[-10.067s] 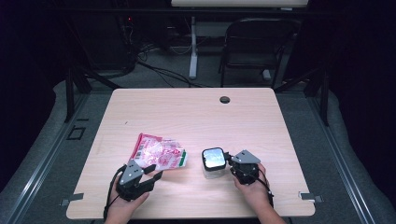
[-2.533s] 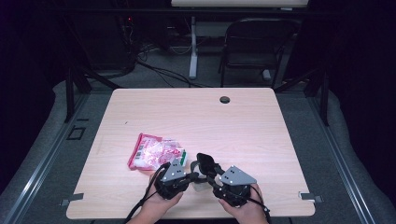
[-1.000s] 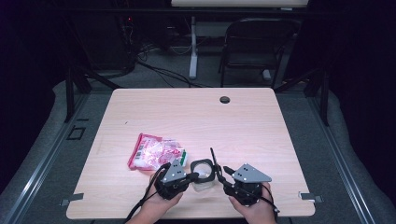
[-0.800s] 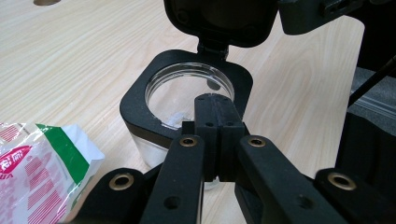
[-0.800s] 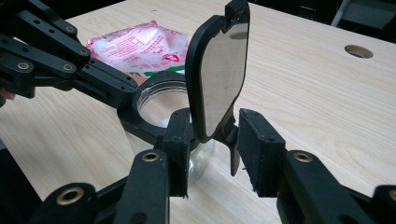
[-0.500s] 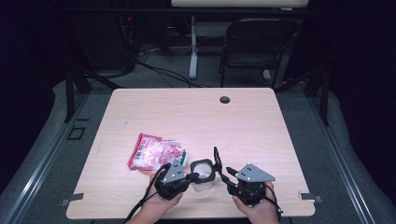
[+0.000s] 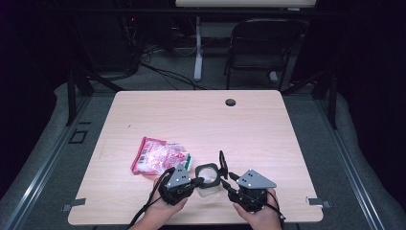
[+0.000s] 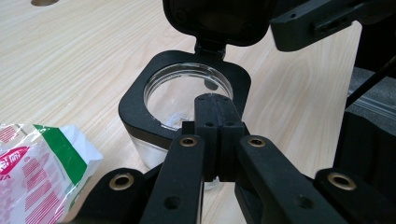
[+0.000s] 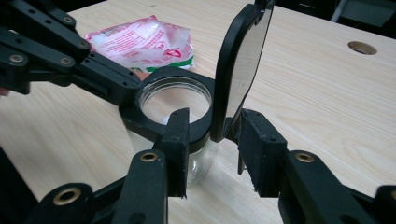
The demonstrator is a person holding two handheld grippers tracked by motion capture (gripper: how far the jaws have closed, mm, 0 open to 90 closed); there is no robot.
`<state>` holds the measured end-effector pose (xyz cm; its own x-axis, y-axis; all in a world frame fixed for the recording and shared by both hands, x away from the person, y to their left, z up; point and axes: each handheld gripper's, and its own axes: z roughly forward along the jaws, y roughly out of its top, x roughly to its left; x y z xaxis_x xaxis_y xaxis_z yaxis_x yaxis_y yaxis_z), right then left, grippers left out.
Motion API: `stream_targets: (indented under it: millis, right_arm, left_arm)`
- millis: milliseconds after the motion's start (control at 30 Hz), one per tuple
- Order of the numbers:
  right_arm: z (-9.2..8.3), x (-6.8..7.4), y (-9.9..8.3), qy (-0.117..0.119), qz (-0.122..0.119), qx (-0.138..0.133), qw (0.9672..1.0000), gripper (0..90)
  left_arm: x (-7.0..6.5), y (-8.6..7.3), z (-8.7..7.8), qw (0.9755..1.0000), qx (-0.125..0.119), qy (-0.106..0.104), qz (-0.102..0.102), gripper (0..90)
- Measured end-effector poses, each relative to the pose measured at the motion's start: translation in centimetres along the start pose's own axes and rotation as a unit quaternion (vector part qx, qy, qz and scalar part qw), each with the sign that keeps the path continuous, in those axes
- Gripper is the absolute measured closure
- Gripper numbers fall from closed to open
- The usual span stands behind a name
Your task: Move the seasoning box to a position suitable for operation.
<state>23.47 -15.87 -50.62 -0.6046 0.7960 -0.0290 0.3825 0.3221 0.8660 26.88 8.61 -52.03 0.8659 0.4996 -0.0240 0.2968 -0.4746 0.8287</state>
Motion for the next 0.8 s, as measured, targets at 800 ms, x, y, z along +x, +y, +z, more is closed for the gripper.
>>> stream_targets:
  millis: [800]
  right_arm:
    - [0.4, -0.7, 0.0, 0.005, 0.035, 0.005, 0.9994, 71.6]
  left_arm:
    - [-0.1, 0.0, 0.1, 1.0000, -0.004, -0.002, -0.005, 90.0]
